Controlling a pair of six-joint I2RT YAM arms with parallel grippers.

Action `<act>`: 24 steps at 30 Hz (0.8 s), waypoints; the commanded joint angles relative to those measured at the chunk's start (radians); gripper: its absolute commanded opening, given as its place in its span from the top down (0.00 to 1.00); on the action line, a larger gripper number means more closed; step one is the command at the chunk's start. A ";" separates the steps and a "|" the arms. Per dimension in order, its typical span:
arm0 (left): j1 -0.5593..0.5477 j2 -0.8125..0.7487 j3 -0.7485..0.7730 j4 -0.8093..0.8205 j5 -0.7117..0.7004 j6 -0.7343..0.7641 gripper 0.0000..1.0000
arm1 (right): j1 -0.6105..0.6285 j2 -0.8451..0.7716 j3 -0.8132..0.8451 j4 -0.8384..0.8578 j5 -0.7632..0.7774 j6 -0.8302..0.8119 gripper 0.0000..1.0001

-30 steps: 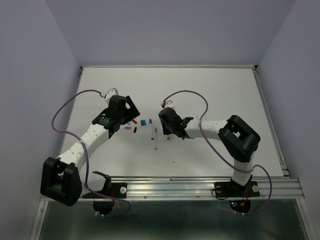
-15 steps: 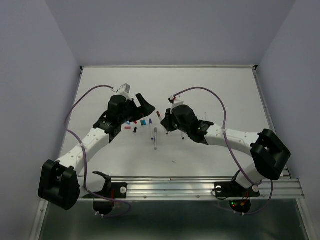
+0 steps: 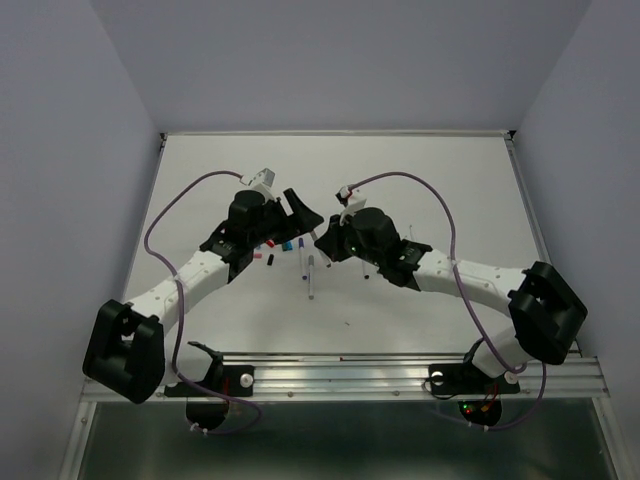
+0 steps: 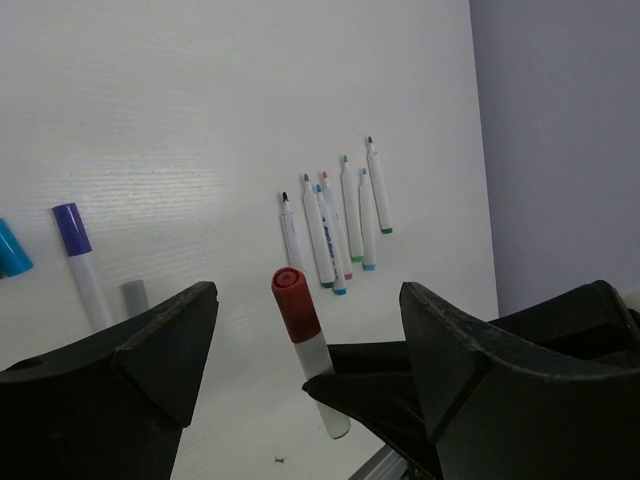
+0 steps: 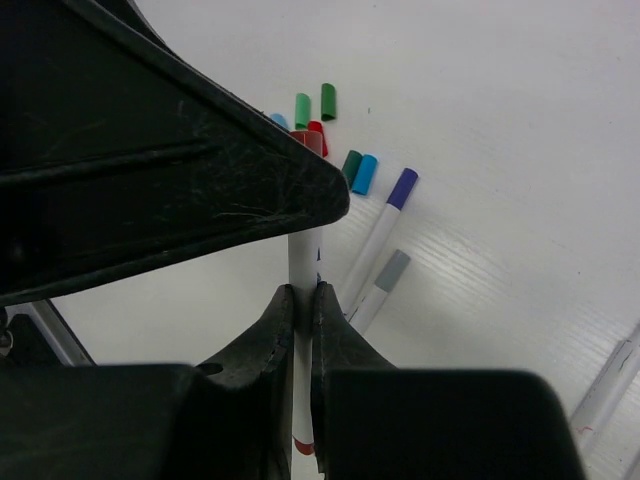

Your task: Open the pen caps

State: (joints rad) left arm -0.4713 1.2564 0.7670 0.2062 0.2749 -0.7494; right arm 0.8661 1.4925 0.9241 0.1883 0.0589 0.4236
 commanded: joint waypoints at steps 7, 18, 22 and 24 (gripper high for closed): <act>-0.007 0.017 0.026 0.067 0.009 -0.014 0.51 | 0.010 -0.052 0.002 0.077 -0.045 -0.008 0.99; -0.009 0.014 0.011 0.073 0.004 -0.030 1.00 | 0.010 -0.025 0.019 0.076 -0.033 -0.014 0.99; -0.007 0.029 0.031 0.068 -0.060 -0.031 1.00 | 0.010 -0.005 0.021 0.033 -0.108 -0.035 0.99; -0.009 0.047 0.049 0.068 -0.121 -0.041 1.00 | 0.010 -0.003 0.007 -0.013 -0.148 -0.051 0.99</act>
State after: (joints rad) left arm -0.4767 1.2858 0.7673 0.2409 0.2558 -0.7910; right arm 0.8661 1.4803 0.9226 0.2020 -0.0051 0.4141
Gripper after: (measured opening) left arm 0.251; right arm 0.078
